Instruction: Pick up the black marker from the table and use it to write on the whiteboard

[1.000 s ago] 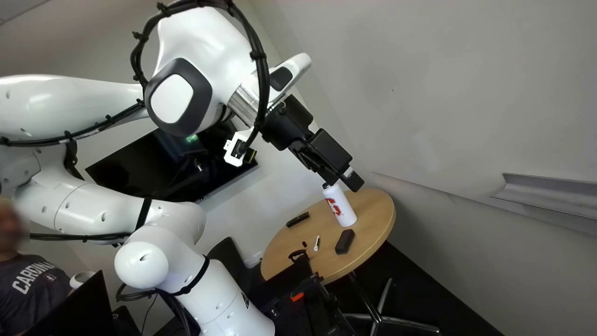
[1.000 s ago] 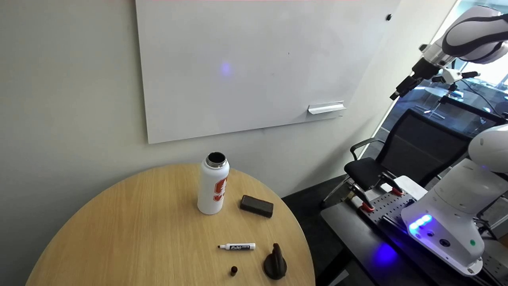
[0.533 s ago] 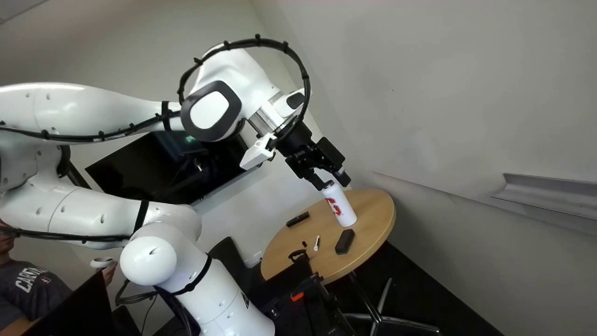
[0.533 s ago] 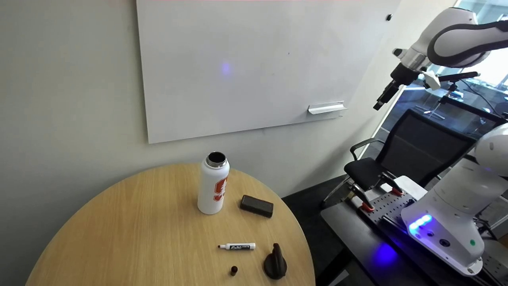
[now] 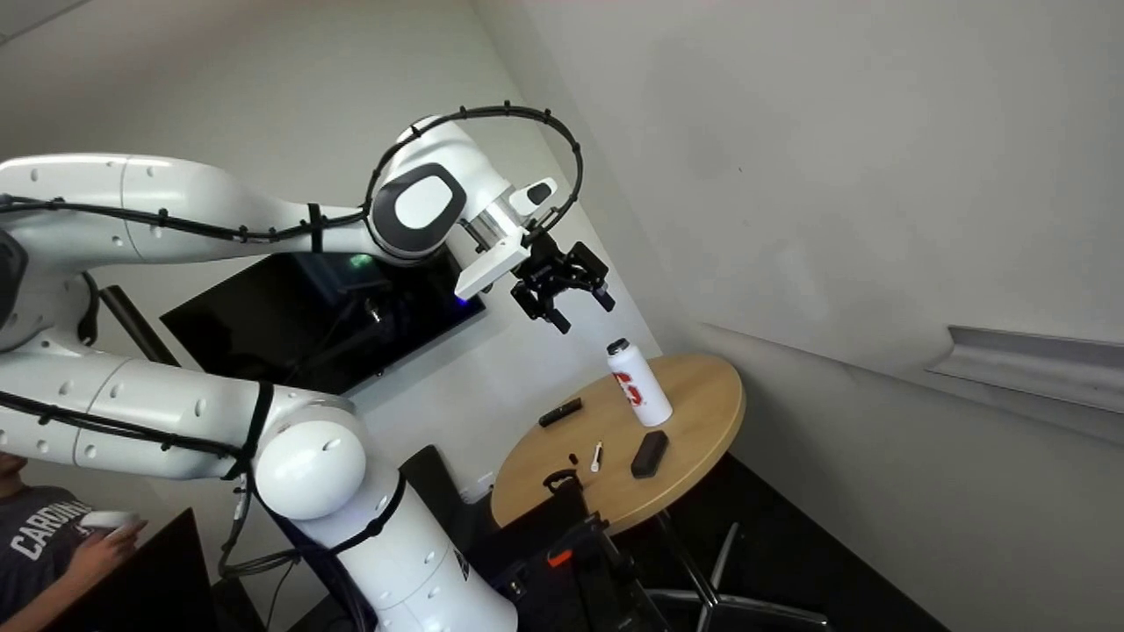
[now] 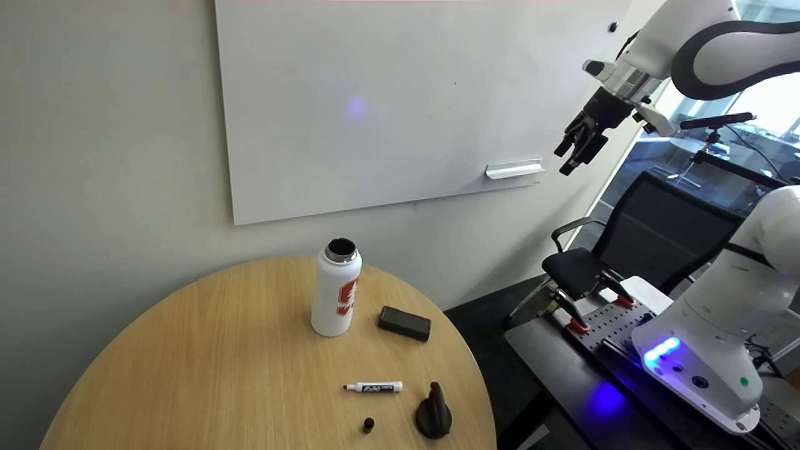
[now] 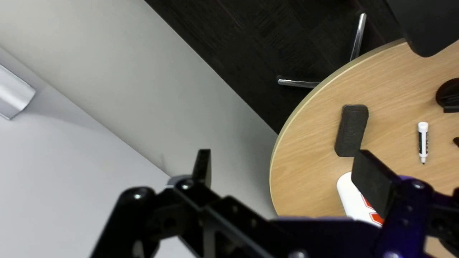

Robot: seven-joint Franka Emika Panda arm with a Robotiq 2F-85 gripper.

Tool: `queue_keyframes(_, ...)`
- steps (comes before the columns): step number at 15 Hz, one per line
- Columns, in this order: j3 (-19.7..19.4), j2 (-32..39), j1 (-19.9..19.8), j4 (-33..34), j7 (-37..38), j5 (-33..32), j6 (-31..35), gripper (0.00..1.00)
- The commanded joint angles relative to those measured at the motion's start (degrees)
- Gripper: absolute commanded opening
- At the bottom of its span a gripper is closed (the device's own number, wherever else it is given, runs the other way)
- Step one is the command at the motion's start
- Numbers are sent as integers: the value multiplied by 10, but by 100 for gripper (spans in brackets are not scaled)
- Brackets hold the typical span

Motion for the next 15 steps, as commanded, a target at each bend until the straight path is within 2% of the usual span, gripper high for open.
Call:
queue_keyframes(1,5,0,-6,1,-6,5,-2,100)
queue_keyframes(4,3,-2,-7,1,-8,6,-2,100)
queue_keyframes(6,16,20,14,1,1,20,22,100)
queue_keyframes(11,76,98,133,4,-5,114,94,100)
queue_keyframes(12,96,129,156,11,1,131,121,100)
queue_keyframes(15,123,222,217,37,-2,164,197,100)
